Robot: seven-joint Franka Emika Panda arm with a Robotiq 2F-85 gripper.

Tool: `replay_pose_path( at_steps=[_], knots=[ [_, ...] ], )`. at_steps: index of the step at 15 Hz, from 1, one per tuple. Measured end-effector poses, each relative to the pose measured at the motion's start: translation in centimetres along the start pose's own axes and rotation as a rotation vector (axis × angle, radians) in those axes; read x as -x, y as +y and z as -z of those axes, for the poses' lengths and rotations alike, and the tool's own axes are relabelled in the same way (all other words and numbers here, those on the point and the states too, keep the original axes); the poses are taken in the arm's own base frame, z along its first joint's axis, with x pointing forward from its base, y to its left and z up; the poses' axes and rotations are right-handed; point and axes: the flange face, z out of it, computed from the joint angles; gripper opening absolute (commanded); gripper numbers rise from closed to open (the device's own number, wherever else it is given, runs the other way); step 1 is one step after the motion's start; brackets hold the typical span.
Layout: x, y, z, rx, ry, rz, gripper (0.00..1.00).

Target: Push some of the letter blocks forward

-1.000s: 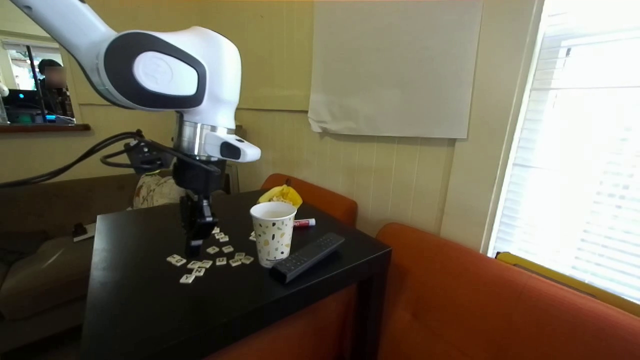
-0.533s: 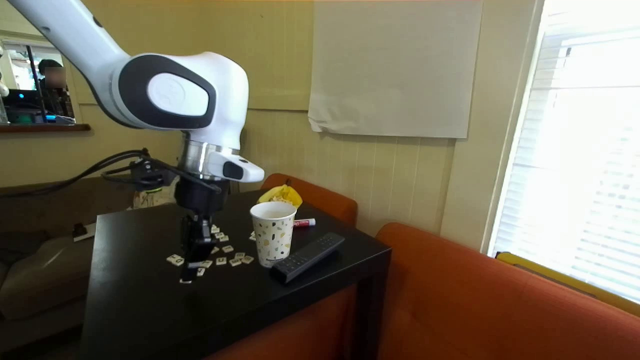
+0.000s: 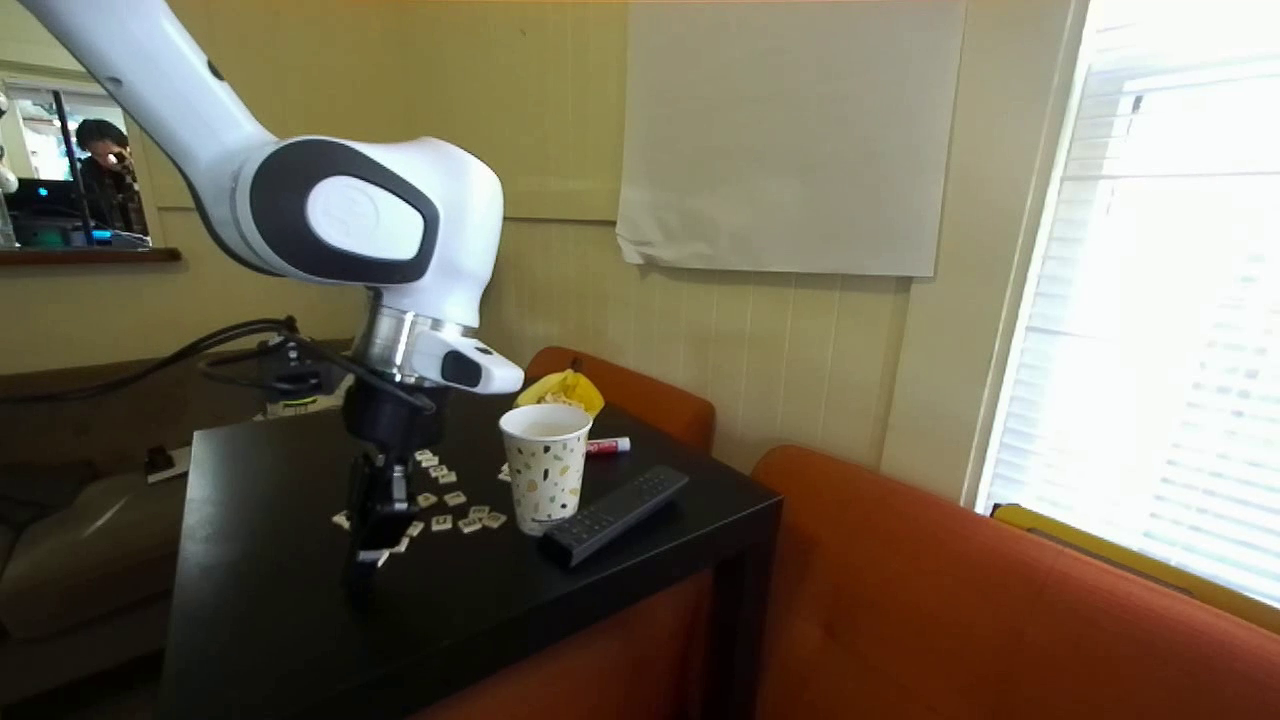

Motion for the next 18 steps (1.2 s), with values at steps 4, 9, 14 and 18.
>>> replay_pose_path(
  at_steps=[4,9,14,18],
  knots=[
    [0.0,-0.1,0.0,-0.010,-0.006,-0.006,0.00],
    [0.2,-0.8,0.0,-0.052,-0.015,-0.016,0.00],
    [0.1,-2.3,0.3,-0.119,0.001,-0.013,0.00],
    [0.0,-2.6,0.5,-0.126,0.019,-0.009,0.00]
  ],
)
